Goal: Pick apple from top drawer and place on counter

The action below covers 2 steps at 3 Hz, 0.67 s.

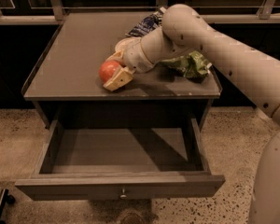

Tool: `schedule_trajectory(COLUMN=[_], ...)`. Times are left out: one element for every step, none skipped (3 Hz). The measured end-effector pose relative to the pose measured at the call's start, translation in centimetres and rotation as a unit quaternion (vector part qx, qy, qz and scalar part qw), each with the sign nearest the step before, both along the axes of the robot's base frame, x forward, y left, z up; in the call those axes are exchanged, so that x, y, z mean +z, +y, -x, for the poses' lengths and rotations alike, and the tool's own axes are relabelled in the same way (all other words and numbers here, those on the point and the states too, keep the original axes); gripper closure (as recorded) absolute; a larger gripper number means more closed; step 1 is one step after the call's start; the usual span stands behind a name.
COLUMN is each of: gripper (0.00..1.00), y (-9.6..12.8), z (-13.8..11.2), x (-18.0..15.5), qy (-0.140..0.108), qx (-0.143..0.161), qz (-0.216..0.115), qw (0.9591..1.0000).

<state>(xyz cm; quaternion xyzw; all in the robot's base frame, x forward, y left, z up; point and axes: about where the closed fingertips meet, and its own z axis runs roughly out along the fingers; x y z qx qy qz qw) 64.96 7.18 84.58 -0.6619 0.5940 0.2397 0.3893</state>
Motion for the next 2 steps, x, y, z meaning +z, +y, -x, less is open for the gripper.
schedule_trajectory(gripper=[0.59,0.36], y=[0.00,0.01], z=[0.00,0.00], x=[0.00,0.00], qy=[0.000,0.000], qx=[0.000,0.000], qz=[0.000,0.000], qw=[1.0000,1.0000])
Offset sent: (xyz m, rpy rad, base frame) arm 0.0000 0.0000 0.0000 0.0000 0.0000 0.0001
